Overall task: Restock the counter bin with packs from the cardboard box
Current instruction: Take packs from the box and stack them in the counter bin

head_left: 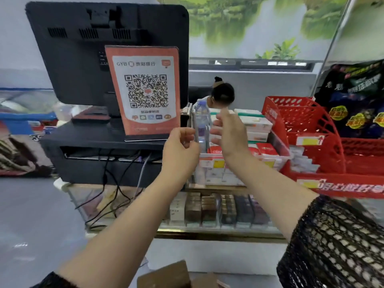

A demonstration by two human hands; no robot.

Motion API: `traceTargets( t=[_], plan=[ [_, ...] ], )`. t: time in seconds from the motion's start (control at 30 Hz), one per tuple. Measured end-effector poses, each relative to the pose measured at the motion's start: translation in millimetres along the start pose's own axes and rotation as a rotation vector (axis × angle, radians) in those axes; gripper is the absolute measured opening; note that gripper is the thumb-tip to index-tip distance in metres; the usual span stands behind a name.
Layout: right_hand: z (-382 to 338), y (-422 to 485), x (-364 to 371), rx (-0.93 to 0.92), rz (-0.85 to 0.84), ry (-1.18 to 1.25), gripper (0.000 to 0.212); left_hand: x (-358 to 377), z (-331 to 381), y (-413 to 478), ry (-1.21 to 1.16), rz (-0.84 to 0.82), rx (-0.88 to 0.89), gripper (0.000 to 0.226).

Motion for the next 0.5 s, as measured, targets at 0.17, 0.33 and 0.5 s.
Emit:
traceTargets(
  t=[0.17, 0.33, 0.5],
  plan=[
    [33, -45, 12, -0.006, -0.108, 0.008, 0.030, 1, -48, -42, 0.011, 0.074, -0.143, 0.029],
    [131, -105, 18, 0.163, -0.261, 0.003, 0.030, 18, -143, -99, -0.003, 0.164, -0.342, 0.024],
    [257, -165, 18, 0.398, -0.374, -0.022, 0.014, 37, -262, -158, 0.008, 0.227, -0.536, 0.018]
  ],
)
Point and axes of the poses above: each hand's wrist, its own y-axis towards the middle knuckle, its own x-axis out of the palm, z = x × y, the point moved 3 cm from there along y, towards the middle knuckle, and after that the axes turned 14 degrees about -z, right-handed, at the moved point
